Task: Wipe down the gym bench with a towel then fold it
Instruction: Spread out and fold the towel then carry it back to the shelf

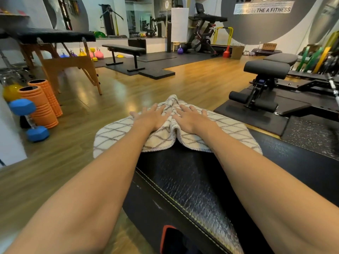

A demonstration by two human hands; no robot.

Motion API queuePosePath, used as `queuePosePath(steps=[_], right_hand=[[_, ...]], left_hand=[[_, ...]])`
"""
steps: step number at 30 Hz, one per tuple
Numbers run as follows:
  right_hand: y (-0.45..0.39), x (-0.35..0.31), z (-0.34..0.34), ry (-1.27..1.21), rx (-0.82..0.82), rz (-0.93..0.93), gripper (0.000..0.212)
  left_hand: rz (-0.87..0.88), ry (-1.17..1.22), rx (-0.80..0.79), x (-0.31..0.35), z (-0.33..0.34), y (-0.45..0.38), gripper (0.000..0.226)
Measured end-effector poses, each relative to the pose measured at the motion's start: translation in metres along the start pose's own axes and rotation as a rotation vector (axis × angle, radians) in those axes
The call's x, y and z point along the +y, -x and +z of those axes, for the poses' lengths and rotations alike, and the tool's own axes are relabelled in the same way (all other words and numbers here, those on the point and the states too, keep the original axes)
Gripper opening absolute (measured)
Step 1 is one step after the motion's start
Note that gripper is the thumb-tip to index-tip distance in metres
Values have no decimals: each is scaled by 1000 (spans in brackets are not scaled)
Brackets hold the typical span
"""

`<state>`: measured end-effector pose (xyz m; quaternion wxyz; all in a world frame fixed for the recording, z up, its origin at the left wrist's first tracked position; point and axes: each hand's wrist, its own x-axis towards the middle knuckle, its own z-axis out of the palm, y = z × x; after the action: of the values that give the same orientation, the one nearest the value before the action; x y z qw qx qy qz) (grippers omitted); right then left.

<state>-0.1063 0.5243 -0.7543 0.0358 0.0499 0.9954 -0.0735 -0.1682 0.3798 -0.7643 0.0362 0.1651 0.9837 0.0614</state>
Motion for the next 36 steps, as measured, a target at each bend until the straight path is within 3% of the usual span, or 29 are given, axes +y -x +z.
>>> queuePosePath(steps=[9, 16, 27, 36], right_hand=[[-41, 1, 0, -16, 19, -46, 58], [-29, -2, 4, -3, 98, -48, 59], [96, -18, 8, 3, -23, -46, 58], [191, -24, 17, -2, -17, -14, 58]], left_hand=[[-70, 117, 28, 7, 1, -34, 61], [-113, 71, 136, 12, 4, -13, 59], [-115, 27, 35, 25, 4, 114, 56], [-53, 45, 31, 37, 13, 199, 58]])
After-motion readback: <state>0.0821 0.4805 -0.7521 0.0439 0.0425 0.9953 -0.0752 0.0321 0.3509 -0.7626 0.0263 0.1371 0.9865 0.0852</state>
